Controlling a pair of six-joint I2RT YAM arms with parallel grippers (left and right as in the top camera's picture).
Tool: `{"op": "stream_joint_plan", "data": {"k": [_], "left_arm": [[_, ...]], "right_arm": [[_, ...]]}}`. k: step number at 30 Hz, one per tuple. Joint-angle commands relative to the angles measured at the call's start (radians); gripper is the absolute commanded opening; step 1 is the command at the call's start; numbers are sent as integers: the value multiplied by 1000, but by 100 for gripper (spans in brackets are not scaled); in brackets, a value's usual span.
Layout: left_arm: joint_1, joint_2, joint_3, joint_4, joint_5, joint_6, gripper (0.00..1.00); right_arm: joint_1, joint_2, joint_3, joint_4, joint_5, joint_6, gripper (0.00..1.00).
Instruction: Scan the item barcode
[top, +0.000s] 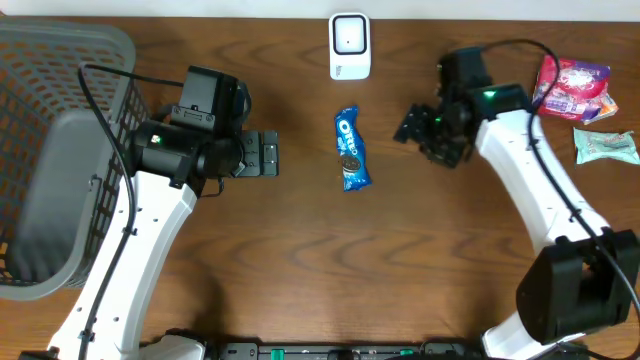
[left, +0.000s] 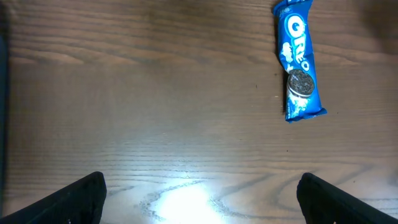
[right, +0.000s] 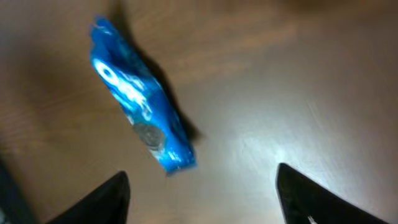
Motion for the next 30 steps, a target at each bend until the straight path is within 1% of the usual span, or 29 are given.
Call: {"op": "stream_joint_plan", "data": {"k": [1,3,5,6,8,12,14,20,22,23,24,26,28,30], "left_arm": [[3,1,3,-4,-10,14,98],[3,1,3,-4,-10,14,98],[3,1,3,-4,-10,14,98],[3,1,3,-4,-10,14,98],[3,1,3,-4,-10,14,98],[3,1,3,-4,-10,14,98],[3,1,3,-4,-10,14,98],[3,1,3,-4,-10,14,98],[3,1,3,-4,-10,14,98],[3,1,3,-4,-10,14,98],[3,1,3,-4,-10,14,98],[3,1,3,-4,-10,14,98],[3,1,3,-4,-10,14,98],[3,1,2,-4,-10,14,98]], "right_arm": [[81,-4,-1,92,170,-60,71],[120,10,-5,152,207,-60,74],[143,34,-5,194,212,-60,80],[151,53,-5,215,209,-60,81],[161,99,-5,256,182,-60,83],[166,193,-5,317,117,-85,85],[166,235,-5,341,74,-106,89],[166,334,-5,350,32,-105,87],[169,361,-5,360,-14,-124,86],[171,374,-5,370,-55,-152,84],[174,387,-5,379,-91,-178,80],[178,409,-5,383,-113,-194,64],[179,429,-5,385,-113,-194,44],[179,441,-5,383,-113,-194,27]]}}
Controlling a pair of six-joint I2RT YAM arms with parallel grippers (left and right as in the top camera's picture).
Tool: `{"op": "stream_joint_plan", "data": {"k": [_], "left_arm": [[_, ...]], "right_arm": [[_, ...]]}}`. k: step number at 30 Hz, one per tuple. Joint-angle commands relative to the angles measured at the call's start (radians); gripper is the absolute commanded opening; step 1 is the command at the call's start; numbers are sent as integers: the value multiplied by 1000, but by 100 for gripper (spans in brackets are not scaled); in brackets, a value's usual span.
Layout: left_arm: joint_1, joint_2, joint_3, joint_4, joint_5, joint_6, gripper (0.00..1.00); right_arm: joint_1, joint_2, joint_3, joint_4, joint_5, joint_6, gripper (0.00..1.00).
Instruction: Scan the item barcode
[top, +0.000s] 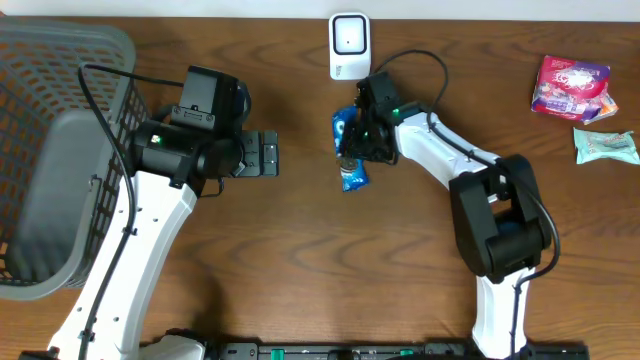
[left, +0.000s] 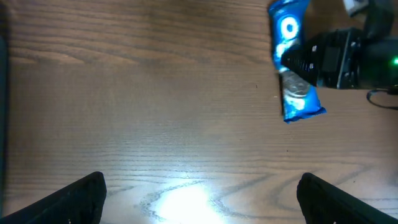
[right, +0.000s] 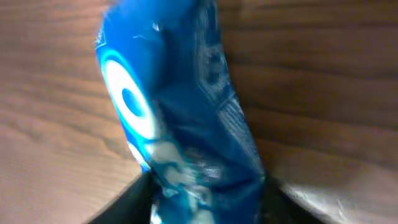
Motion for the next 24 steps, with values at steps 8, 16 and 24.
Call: {"op": "stream_joint_plan", "data": {"k": [8,16,24], "left_arm": [[3,1,3,-3,-10,14,98],[3,1,3,-3,-10,14,98],[3,1,3,-3,-10,14,98]], "right_arm": [[1,33,19,-16,-124,-28,1],[-45,-87,109,-12,-262,49,1],[-98,-128,126,6,-349,127,1]]}}
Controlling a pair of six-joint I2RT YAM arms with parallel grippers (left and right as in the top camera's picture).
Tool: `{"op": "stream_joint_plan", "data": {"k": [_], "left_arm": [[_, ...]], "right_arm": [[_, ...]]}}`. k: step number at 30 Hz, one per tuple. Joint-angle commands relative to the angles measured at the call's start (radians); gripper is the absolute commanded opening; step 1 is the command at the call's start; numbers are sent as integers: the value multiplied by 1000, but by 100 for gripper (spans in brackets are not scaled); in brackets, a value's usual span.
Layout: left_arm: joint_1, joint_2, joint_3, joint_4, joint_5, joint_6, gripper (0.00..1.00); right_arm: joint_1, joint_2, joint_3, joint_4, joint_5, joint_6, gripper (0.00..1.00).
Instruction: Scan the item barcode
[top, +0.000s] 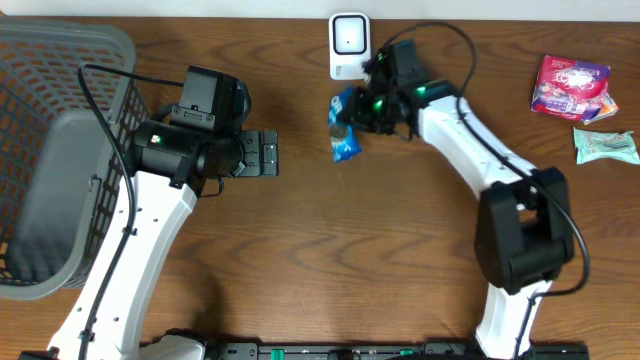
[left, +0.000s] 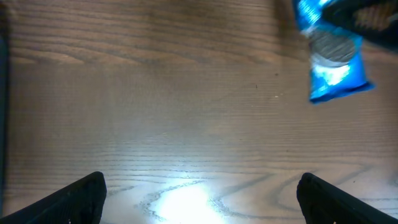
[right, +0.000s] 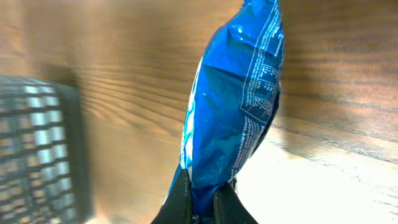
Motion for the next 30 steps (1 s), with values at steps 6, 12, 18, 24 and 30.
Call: {"op": "stream_joint_plan", "data": {"k": [6,12,18,24,30], "left_arm": [[3,1,3,-3,-10,14,98],[3,1,3,-3,-10,14,98],[3,1,3,-3,-10,14,98],[3,1,3,-3,-10,14,98],[3,1,3,-3,-10,14,98]], "right_arm": [[-63,-28,21,283,-251,93,1],[-66,-28,21,665,-37,149,1],[-35,-22,20,673,382,101,1],[-25,44,20,845,396,94,1],[-15,161,21,1016,407,164,1]]}}
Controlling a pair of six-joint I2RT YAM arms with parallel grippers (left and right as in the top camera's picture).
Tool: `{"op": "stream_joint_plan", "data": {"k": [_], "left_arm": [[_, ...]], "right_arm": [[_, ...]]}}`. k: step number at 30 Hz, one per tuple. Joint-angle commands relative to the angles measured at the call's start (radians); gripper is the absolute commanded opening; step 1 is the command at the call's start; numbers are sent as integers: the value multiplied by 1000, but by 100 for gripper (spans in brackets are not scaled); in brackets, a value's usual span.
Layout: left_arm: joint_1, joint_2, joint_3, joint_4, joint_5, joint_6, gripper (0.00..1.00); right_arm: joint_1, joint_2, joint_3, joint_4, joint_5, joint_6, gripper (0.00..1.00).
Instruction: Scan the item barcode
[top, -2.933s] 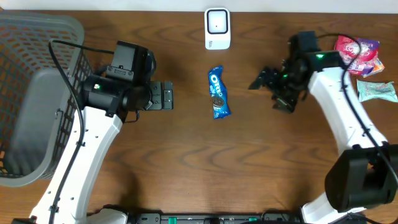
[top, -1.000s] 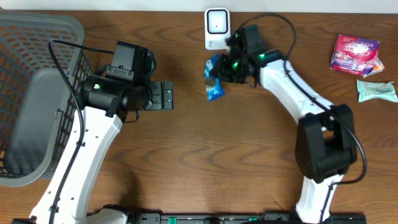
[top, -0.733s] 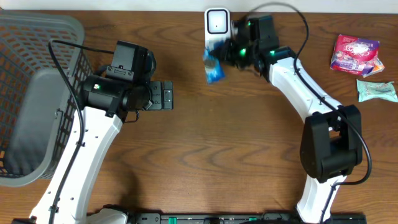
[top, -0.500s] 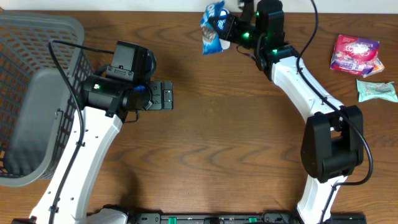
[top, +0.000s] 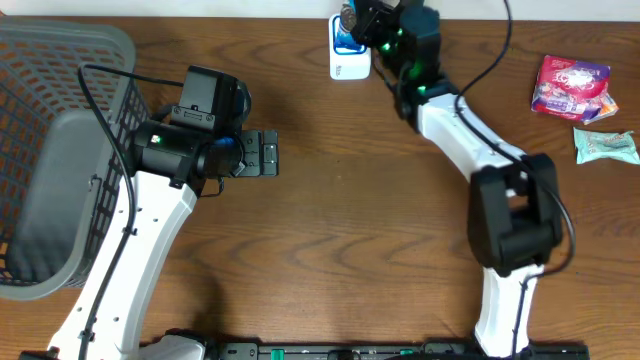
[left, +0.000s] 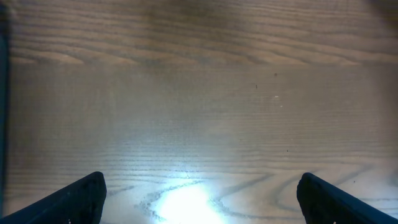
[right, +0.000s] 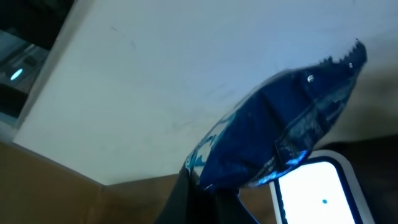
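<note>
My right gripper (top: 356, 18) is shut on the blue Oreo pack (top: 343, 40) and holds it up at the far edge of the table, right over the white scanner (top: 352, 68). The right wrist view shows the pack (right: 280, 137) standing up from my right gripper (right: 202, 190), its lower edge lit blue above the scanner's bright window (right: 317, 193). The barcode cannot be made out. My left gripper (top: 266, 153) hovers open left of centre, and its wrist view shows only bare wood between its fingertips (left: 74, 199).
A grey mesh basket (top: 60, 150) fills the left end of the table. A pink snack pack (top: 570, 85) and a pale green one (top: 605, 145) lie at the far right. The wall runs along the table's far edge behind the scanner.
My right gripper has moved with the Oreo pack from just below the scanner up to the far edge, over the scanner. The pack has left the left wrist view. The left arm is unmoved.
The Oreo pack lay flat in the table's middle with my right gripper open to its right. Then the gripper was at the pack. Then it held the pack lifted near the scanner, and now holds it over the scanner's window. The left arm stayed still.
</note>
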Motion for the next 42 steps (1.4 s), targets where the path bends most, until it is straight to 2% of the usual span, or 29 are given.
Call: {"op": "stream_joint_plan", "data": {"k": [1,6,12,16,22,28,34,38,42], "left_arm": [[3,1,3,-3,-10,14,98],[3,1,3,-3,-10,14,98],[3,1,3,-3,-10,14,98],[3,1,3,-3,-10,14,98],[3,1,2,-3,-10,14,98],[3,1,3,-3,-10,14,98],[3,1,3,-3,-10,14,98],[3,1,3,-3,-10,14,98],[3,1,3,-3,-10,14,98]], "right_arm": [[10,109,12,71,34,69,1],[-1,146,12,82,9,14,1],[-71,63,13,52,-93,-24,1],[-147,-50,13,-132,-79,-56,1],[-286,-209,13,-560,64,-191,1],[-484,-280,13,-869,124,-198,1],[-649,-256,10,-974,123,-309,1],[-705,-224,9,-980,127,-389,1],[-734,-187,9,-977,145,-406,5]]}}
